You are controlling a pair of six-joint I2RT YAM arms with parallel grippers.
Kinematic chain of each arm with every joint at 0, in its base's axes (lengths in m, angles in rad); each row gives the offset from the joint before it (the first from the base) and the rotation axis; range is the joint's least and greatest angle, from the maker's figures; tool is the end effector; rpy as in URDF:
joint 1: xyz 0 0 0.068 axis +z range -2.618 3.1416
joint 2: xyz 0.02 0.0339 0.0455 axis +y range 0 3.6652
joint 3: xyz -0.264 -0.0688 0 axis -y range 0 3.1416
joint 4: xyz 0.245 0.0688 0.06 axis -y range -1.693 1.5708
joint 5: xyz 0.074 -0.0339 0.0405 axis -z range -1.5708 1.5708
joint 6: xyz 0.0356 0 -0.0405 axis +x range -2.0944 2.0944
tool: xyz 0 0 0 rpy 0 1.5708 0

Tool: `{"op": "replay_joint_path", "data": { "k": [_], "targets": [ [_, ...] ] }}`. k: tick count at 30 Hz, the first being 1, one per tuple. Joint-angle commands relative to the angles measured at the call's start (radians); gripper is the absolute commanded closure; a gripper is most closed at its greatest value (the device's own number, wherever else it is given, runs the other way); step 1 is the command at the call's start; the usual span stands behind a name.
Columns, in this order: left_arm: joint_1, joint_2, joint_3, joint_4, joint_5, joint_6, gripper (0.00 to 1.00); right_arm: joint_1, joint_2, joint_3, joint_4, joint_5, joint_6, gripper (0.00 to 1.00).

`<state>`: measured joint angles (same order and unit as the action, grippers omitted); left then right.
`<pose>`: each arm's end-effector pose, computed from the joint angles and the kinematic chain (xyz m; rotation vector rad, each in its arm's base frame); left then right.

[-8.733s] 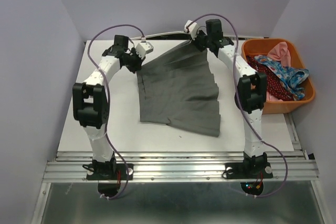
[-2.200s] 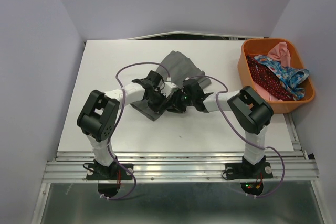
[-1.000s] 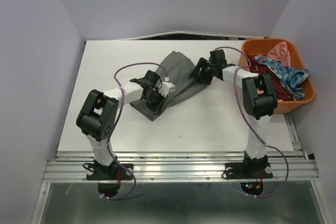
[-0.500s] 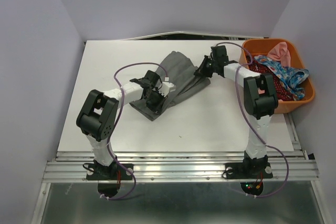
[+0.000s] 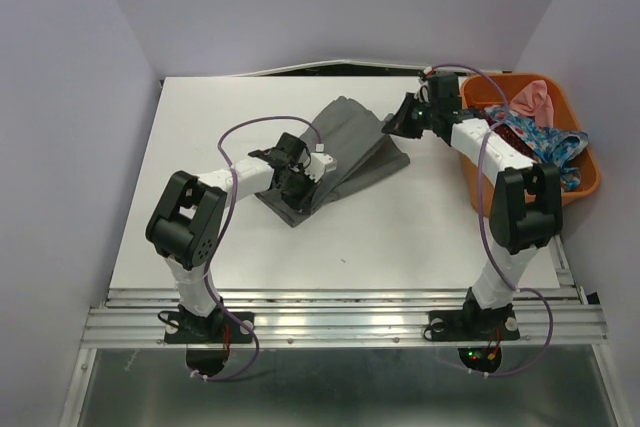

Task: Fold and stack the skirts
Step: Fold the skirt

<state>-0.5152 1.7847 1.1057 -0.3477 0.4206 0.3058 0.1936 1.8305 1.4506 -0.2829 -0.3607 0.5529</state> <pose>0.3057 -0.1898 0.1732 1.1694 2.3023 -0.6224 0.4119 0.0936 0.2675 0.2094 2.2975 0.7990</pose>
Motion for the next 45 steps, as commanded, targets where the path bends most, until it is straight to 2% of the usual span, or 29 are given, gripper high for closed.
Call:
{"op": "replay_joint_path", "data": {
  "k": [1, 7, 13, 18, 21, 22, 23, 25, 26, 29, 31, 34, 39, 45],
  "targets": [
    [0.001, 0.004, -0.03, -0.114, -0.037, 0.009, 1.0, -0.046, -0.04, -0.073, -0.016, 0.116, -0.057, 0.99],
    [0.003, -0.001, -0.037, -0.116, -0.046, 0.007, 1.0, -0.075, -0.028, -0.153, -0.081, 0.209, -0.076, 0.99],
    [0.003, 0.001, -0.033, -0.117, -0.059, 0.003, 1.0, -0.075, 0.03, -0.259, -0.021, 0.226, -0.12, 0.99],
    [0.003, -0.068, -0.061, -0.119, -0.063, 0.012, 1.0, -0.075, 0.196, -0.199, -0.001, 0.302, -0.15, 1.0],
    [0.003, -0.119, -0.078, -0.138, -0.039, 0.036, 0.99, -0.075, 0.204, -0.191, 0.014, 0.301, -0.162, 0.99],
    [0.003, -0.163, -0.079, -0.154, -0.022, 0.045, 0.96, -0.075, 0.202, -0.182, 0.013, 0.301, -0.166, 1.0],
    [0.003, -0.189, -0.073, -0.175, 0.013, 0.064, 0.87, -0.066, 0.202, -0.177, 0.01, 0.293, -0.182, 0.99],
    [0.003, -0.267, -0.052, -0.194, 0.052, 0.078, 0.77, -0.057, 0.202, -0.165, 0.002, 0.289, -0.195, 0.99],
    [0.009, -0.287, -0.032, -0.203, 0.087, 0.084, 0.68, -0.057, 0.204, -0.164, -0.001, 0.283, -0.203, 0.99],
    [0.036, -0.338, 0.051, -0.211, 0.133, 0.084, 0.62, -0.048, 0.211, -0.148, -0.015, 0.286, -0.226, 0.99],
    [0.09, -0.337, 0.101, -0.2, 0.147, 0.061, 0.62, -0.048, 0.223, -0.141, -0.016, 0.296, -0.237, 0.99],
    [0.148, -0.245, 0.146, -0.217, 0.155, 0.072, 0.65, -0.048, 0.24, -0.125, -0.022, 0.312, -0.258, 0.99],
    [0.208, -0.111, 0.112, -0.201, 0.106, 0.087, 0.73, -0.048, 0.262, -0.082, -0.025, 0.322, -0.31, 1.0],
    [0.211, -0.016, 0.051, -0.182, 0.069, 0.113, 0.8, -0.037, 0.314, -0.006, -0.039, 0.325, -0.363, 0.99]
  ]
}}
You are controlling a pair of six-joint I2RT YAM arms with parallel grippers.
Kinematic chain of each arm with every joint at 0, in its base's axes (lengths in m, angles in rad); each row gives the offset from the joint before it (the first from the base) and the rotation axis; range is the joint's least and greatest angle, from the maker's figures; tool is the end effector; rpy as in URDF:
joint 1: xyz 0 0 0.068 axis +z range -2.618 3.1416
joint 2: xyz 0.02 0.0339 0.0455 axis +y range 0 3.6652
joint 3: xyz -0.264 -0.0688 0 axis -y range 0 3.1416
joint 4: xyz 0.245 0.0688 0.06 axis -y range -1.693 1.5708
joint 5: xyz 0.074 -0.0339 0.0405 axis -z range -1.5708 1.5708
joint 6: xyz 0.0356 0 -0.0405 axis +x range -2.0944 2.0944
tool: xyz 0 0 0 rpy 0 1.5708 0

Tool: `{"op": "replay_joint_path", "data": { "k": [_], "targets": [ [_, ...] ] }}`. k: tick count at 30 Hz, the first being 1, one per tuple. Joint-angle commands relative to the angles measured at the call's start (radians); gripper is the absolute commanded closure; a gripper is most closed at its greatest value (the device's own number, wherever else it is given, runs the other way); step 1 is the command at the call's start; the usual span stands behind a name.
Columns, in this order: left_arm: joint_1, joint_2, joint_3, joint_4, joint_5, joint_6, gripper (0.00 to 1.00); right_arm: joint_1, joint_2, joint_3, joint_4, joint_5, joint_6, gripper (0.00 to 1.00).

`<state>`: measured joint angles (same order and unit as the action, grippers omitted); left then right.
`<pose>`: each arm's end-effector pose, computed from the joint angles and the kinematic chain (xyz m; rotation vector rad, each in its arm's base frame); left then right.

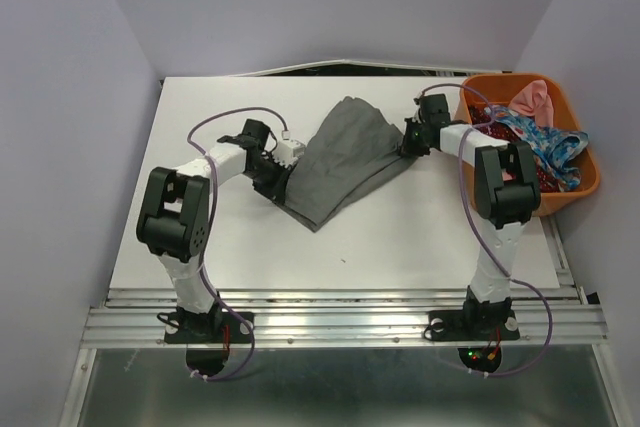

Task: Fold and stack the skirts
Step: Fold the skirt

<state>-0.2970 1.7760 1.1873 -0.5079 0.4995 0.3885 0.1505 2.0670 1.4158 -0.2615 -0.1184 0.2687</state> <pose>0.3382 -0.1213 0.1922 1.0168 2.3765 -0.6289 0.4382 0.0707 0.1584 0.0973 2.5015 0.3229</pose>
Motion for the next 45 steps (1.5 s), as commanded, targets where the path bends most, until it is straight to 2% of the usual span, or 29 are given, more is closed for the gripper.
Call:
{"op": "replay_joint_path", "data": {
  "k": [1, 7, 10, 13, 14, 16, 17, 18, 19, 20, 22, 23, 25, 26, 28, 31, 36, 41, 45],
  "targets": [
    [-0.007, 0.0, -0.037, -0.02, -0.021, 0.029, 0.81, 0.006, 0.087, 0.044, -0.064, 0.08, -0.095, 0.99],
    [-0.016, -0.029, -0.11, -0.001, -0.02, 0.012, 0.86, 0.064, 0.172, 0.202, -0.071, 0.102, -0.184, 0.99],
    [-0.068, -0.114, -0.156, 0.0, 0.0, 0.041, 0.82, 0.08, 0.211, 0.29, -0.074, 0.115, -0.224, 0.89],
    [-0.112, -0.28, -0.19, 0.017, -0.032, 0.091, 0.6, 0.089, 0.2, 0.34, -0.081, 0.115, -0.249, 0.57],
    [-0.114, -0.358, -0.198, 0.031, -0.068, 0.122, 0.45, 0.089, 0.188, 0.347, -0.088, 0.115, -0.255, 0.37],
    [-0.113, -0.458, -0.218, 0.049, -0.136, 0.18, 0.33, 0.089, 0.147, 0.367, -0.105, 0.115, -0.297, 0.19],
    [-0.111, -0.489, -0.23, 0.061, -0.2, 0.222, 0.28, 0.089, 0.128, 0.371, -0.116, 0.115, -0.307, 0.15],
    [-0.11, -0.527, -0.268, 0.08, -0.229, 0.318, 0.13, 0.089, 0.105, 0.371, -0.128, 0.097, -0.316, 0.11],
    [-0.11, -0.564, -0.297, 0.107, -0.261, 0.37, 0.04, 0.089, 0.084, 0.371, -0.131, 0.08, -0.333, 0.07],
    [-0.11, -0.64, -0.333, 0.191, -0.318, 0.424, 0.02, 0.089, 0.043, 0.371, -0.143, 0.062, -0.341, 0.0],
    [-0.11, -0.708, -0.461, 0.309, -0.367, 0.588, 0.02, 0.113, 0.01, 0.38, -0.162, -0.015, -0.361, 0.0],
    [-0.108, -0.754, -0.506, 0.421, -0.38, 0.655, 0.02, 0.124, -0.016, 0.387, -0.169, -0.035, -0.361, 0.0],
    [-0.105, -0.782, -0.614, 0.508, -0.374, 0.853, 0.02, 0.152, -0.036, 0.391, -0.186, -0.101, -0.352, 0.0],
    [-0.103, -0.788, -0.647, 0.601, -0.366, 0.904, 0.02, 0.188, -0.041, 0.393, -0.189, -0.113, -0.347, 0.0],
    [-0.1, -0.767, -0.698, 0.713, -0.345, 0.969, 0.02, 0.224, -0.042, 0.403, -0.206, -0.176, -0.323, 0.0],
    [-0.1, -0.661, -0.689, 0.79, -0.326, 0.972, 0.02, 0.273, -0.012, 0.411, -0.2, -0.277, -0.296, 0.01],
    [-0.1, -0.517, -0.702, 0.945, -0.289, 1.072, 0.01, 0.304, 0.099, 0.454, -0.2, -0.389, -0.243, 0.08],
    [-0.105, -0.458, -0.77, 1.014, -0.224, 1.203, 0.01, 0.304, 0.215, 0.474, -0.186, -0.432, -0.21, 0.16],
    [-0.111, -0.388, -0.804, 1.054, -0.223, 1.294, 0.01, 0.304, 0.271, 0.457, -0.188, -0.417, -0.204, 0.19]
  ]
}}
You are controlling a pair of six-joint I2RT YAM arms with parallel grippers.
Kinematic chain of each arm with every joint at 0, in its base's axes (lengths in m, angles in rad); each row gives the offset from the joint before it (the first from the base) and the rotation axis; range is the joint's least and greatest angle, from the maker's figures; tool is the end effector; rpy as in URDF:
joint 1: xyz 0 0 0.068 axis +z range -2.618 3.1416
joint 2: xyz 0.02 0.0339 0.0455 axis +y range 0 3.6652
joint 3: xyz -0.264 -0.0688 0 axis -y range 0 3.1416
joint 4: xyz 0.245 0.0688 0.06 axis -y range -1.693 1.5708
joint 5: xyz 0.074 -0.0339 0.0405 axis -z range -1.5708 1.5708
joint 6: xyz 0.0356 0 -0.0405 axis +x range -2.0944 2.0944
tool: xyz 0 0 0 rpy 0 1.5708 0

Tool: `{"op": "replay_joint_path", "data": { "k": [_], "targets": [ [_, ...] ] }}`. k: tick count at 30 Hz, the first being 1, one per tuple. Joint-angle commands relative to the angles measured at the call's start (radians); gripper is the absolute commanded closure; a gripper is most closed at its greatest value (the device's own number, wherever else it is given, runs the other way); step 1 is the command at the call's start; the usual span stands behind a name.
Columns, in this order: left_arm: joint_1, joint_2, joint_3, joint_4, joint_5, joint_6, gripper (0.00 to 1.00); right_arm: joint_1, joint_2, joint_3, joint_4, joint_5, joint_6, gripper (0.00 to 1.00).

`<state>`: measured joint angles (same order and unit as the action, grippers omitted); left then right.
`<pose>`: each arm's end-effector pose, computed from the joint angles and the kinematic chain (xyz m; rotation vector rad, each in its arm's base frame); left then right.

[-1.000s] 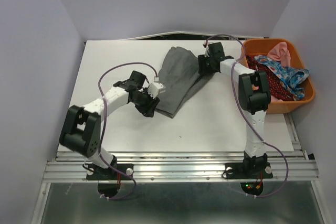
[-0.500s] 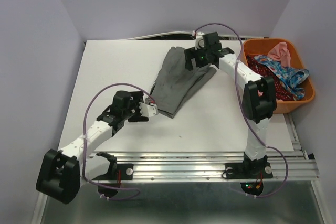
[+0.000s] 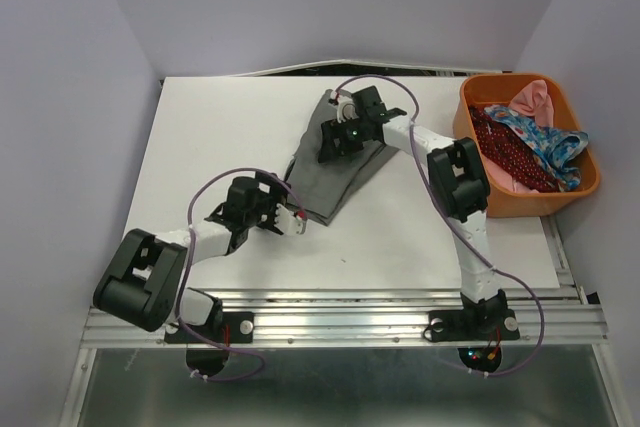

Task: Fold and stack the skirts
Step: Fold the skirt

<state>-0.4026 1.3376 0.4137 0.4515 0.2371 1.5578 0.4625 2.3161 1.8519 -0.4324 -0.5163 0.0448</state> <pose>0.2279 -0.1061 0.1616 1.7928 1.0213 0.4823 0.4490 0.2435 0.1695 -0.7403 2.3838 0.8539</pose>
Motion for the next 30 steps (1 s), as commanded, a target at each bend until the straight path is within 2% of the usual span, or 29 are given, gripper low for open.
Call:
{"op": "replay_joint_path", "data": {
  "k": [1, 5, 11, 19, 22, 23, 25, 26, 29, 30],
  "targets": [
    [-0.008, 0.064, -0.032, 0.099, 0.038, 0.137, 0.02, -0.008, 0.028, 0.014, -0.016, -0.019, 0.02, 0.19],
    [-0.036, 0.136, -0.032, 0.174, 0.037, 0.145, 0.02, -0.008, 0.051, -0.022, -0.017, -0.013, 0.01, 0.19],
    [-0.113, 0.196, 0.003, 0.246, 0.047, 0.07, 0.02, -0.008, 0.063, -0.069, -0.016, -0.014, -0.01, 0.21],
    [-0.176, 0.232, 0.028, 0.317, 0.068, -0.03, 0.02, -0.008, 0.089, -0.079, -0.017, -0.047, -0.022, 0.22],
    [-0.177, 0.224, 0.022, 0.319, 0.077, -0.048, 0.05, -0.008, 0.092, -0.085, -0.016, -0.054, -0.031, 0.23],
    [-0.177, 0.209, 0.019, 0.317, 0.079, -0.056, 0.07, -0.008, 0.094, -0.085, -0.017, -0.054, -0.033, 0.23],
    [-0.177, 0.184, 0.005, 0.305, 0.085, -0.067, 0.17, -0.008, 0.092, -0.092, -0.022, -0.057, -0.033, 0.24],
    [-0.177, 0.155, 0.002, 0.273, 0.088, -0.07, 0.26, -0.008, 0.091, -0.095, -0.025, -0.056, -0.071, 0.24],
    [-0.176, 0.089, -0.01, 0.176, 0.11, -0.07, 0.43, -0.008, 0.085, -0.109, -0.031, -0.054, -0.1, 0.25],
    [-0.176, 0.075, -0.013, 0.156, 0.125, -0.062, 0.56, -0.008, 0.085, -0.111, -0.041, -0.059, -0.108, 0.25]
  ]
}}
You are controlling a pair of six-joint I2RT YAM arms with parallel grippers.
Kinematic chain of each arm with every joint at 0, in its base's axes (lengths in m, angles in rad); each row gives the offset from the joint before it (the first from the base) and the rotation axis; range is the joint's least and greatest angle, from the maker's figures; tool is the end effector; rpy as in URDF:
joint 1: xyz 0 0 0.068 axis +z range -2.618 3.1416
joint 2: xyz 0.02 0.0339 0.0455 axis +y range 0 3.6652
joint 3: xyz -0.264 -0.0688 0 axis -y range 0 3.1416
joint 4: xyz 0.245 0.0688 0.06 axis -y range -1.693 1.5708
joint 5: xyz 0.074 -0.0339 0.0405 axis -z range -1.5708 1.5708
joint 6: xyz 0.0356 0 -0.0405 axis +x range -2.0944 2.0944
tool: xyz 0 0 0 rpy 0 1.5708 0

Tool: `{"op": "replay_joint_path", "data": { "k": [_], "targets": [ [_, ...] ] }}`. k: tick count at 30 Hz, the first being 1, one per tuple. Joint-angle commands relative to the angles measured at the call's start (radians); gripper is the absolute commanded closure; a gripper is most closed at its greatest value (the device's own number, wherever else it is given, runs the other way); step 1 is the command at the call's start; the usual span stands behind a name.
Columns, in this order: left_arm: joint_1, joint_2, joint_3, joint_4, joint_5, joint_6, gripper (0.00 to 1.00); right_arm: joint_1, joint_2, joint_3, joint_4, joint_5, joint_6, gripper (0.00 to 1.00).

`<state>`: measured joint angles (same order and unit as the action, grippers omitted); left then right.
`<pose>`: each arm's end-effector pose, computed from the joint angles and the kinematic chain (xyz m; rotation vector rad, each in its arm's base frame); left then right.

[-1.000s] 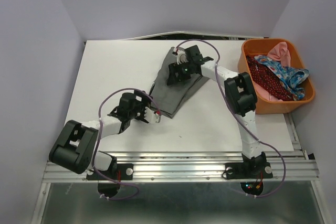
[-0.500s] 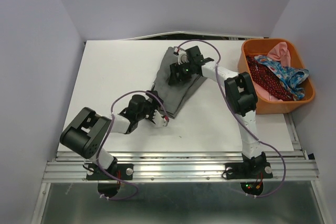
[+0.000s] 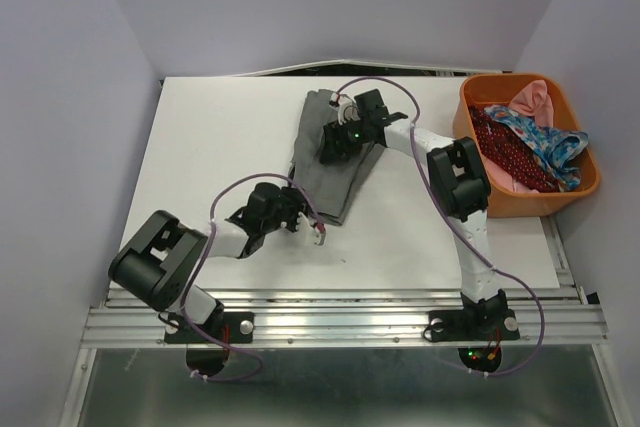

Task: Fold and stack the skirts
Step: Fold the skirt

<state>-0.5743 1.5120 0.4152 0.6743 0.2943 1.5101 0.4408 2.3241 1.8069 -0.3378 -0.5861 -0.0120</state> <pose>0.2196 -0.1544 0.1421 1.8042 0.8340 0.3155 0.4540 0.2359 0.1589 -0.8081 2.2935 0.9047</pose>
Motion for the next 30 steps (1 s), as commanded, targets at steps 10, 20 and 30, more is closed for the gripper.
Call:
{"op": "replay_joint_path", "data": {
  "k": [10, 20, 30],
  "targets": [
    [-0.007, -0.168, 0.167, -0.467, 0.106, -0.2, 1.0, 0.042, -0.012, -0.185, -0.184, -0.077, -0.187, 0.31],
    [-0.01, -0.259, 0.344, -0.864, 0.226, -0.419, 1.0, 0.122, -0.115, -0.345, -0.202, -0.089, -0.334, 0.33],
    [-0.05, -0.279, 0.355, -1.052, 0.273, -0.436, 1.0, 0.084, -0.151, -0.117, -0.217, -0.104, -0.236, 0.27]
  ]
}}
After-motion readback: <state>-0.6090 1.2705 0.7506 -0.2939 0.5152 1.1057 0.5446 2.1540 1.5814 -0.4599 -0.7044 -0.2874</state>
